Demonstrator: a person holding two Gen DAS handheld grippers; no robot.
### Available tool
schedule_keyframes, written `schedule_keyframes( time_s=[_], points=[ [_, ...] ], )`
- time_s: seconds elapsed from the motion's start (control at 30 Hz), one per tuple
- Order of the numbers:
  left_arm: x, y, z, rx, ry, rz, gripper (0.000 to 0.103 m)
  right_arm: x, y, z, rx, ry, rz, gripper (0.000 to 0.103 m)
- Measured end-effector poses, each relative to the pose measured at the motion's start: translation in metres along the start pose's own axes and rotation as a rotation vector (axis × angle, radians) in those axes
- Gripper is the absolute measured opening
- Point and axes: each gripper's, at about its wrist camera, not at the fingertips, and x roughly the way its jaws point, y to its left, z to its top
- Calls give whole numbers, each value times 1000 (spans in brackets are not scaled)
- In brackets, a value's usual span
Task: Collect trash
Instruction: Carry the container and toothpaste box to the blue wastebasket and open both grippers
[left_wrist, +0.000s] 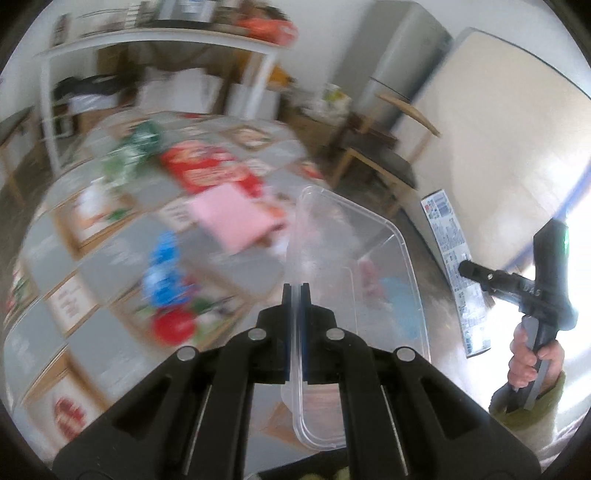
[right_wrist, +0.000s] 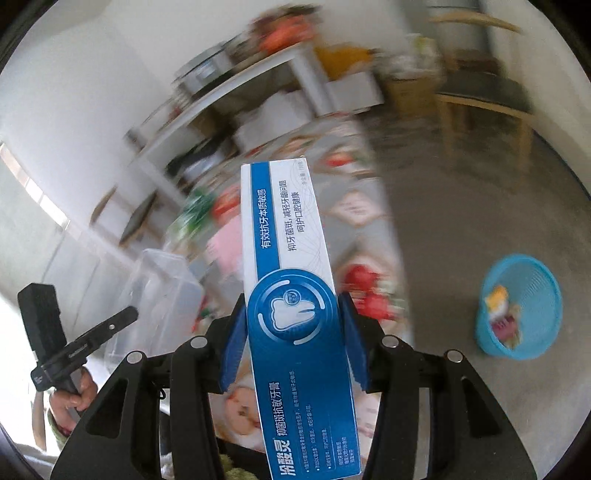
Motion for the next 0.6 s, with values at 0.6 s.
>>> schedule_keyframes(
  time_s=[0.6],
  points=[
    [255, -222, 28, 256, 475, -177, 2, -8, -297, -72, 772, -46, -84, 47]
  ],
)
